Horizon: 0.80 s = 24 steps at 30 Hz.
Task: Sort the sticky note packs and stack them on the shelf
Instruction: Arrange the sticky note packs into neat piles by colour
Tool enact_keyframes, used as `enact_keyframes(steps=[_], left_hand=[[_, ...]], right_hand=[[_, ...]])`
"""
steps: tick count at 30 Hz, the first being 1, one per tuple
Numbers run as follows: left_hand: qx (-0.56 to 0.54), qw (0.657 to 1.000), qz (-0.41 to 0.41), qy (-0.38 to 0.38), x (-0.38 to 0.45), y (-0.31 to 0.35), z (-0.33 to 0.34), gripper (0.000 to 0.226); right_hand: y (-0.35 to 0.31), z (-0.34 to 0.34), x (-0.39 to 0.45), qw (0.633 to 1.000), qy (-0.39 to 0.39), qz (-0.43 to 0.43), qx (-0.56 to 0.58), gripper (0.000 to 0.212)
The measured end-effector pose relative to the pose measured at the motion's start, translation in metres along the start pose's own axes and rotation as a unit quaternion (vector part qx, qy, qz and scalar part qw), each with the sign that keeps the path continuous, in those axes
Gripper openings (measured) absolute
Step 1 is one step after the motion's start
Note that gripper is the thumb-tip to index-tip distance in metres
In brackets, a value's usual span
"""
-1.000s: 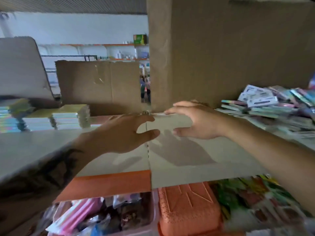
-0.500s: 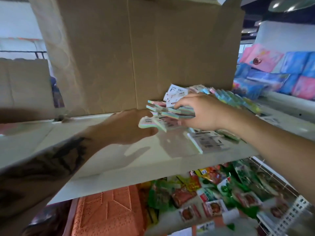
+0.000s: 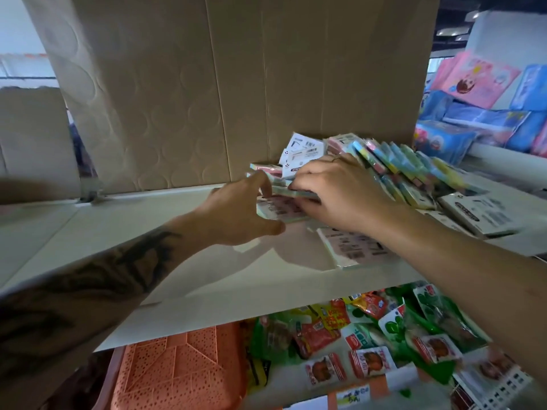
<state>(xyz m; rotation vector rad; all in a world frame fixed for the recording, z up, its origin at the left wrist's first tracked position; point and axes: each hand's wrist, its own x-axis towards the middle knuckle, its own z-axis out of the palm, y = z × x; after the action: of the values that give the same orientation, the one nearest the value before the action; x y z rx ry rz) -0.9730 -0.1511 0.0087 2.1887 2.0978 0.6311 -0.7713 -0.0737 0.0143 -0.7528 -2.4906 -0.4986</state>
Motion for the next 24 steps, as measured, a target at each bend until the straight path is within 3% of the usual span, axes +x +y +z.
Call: enact_keyframes(steps=[5,12,24], left_hand=[[-0.021,0.999,0.002,0.046,-0.018,-0.015,-0.019,0.056],[-0.003,0.997,-0.035,0.061,-0.076,-0.075,-0.061,0.056],[-0.017,0.984,-0.132,0.122,-0.226,-0.285,-0.159,0.052]], right_hand=[[-0.022,-0.004,0.008,0.998,0.062,0.001,0.016,0.028],[-0.084,-0.005,0.035,0.997,0.064,-0.027,0.044,0.027],[-0.301,0.034,0.160,0.988,0.040,-0.119,0.086,0.034]])
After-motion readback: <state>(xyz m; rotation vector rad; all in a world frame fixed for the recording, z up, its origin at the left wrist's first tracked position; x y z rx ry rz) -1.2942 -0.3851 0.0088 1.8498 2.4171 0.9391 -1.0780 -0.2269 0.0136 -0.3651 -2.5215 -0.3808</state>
